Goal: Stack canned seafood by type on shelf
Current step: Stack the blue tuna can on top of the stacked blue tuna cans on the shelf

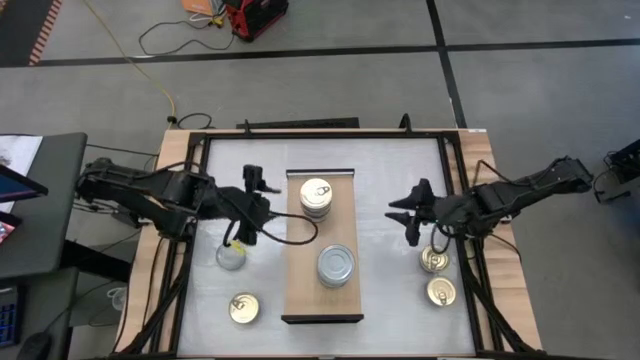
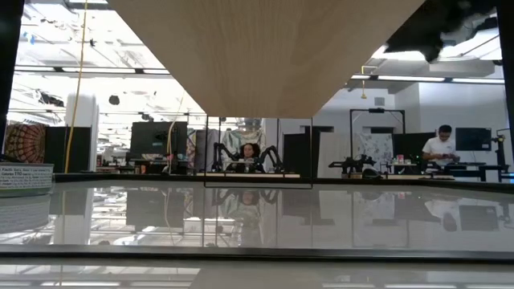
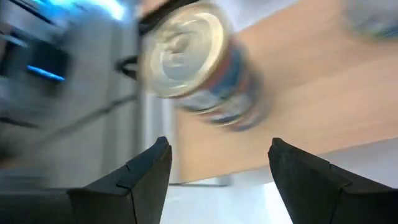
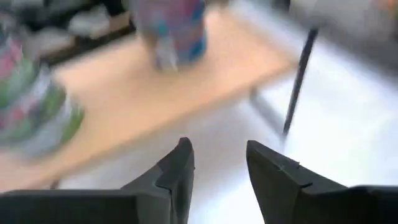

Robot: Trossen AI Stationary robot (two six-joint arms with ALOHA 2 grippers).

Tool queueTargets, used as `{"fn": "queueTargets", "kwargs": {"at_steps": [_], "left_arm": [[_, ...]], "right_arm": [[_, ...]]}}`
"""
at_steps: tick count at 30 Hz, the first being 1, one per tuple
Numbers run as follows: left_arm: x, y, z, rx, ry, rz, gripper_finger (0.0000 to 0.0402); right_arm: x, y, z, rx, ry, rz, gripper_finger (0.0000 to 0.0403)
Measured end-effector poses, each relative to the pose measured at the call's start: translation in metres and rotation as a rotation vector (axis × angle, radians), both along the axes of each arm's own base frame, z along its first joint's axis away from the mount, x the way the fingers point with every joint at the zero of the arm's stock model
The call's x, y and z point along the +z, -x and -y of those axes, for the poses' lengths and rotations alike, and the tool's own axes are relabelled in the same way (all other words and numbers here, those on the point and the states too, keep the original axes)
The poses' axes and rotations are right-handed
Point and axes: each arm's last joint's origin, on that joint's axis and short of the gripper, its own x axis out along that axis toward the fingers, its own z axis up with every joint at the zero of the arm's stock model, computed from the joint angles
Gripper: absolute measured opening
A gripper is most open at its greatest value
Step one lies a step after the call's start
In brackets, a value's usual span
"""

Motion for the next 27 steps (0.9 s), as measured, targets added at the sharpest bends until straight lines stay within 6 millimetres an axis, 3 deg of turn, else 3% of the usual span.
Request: {"fn": "queueTargets", "kwargs": {"at_steps": [5,10,14,21,27], "left_arm": [[-0.005,0.002,0.022,-0.087,0.288,-0.003,0.0257],[-0.01,-0.003,0.06,-0.204,0.311,0.094,0.0257],[-0.029,-0.005,0.082,-0.284,0.306,0.196,0.0257],[-0.065,-0.009,0.088,-0.263,0.372,0.261,0.0257],[-0.073,-0.006,0.094,-0.193,0.399,0.334,0.0257]], "right_arm": [[-0.017,-0.001,-0.003,0.129,-0.236,-0.217,0.0167],[-0.046,0.009,-0.007,0.211,-0.303,-0.616,0.0188],[-0.057,0.017,-0.008,0.212,-0.342,-0.887,0.0212],[-0.076,0.007,-0.015,0.179,-0.264,-1.113,0.0207],[-0.094,0.0,-0.017,0.142,-0.226,-1.258,0.0186]]}}
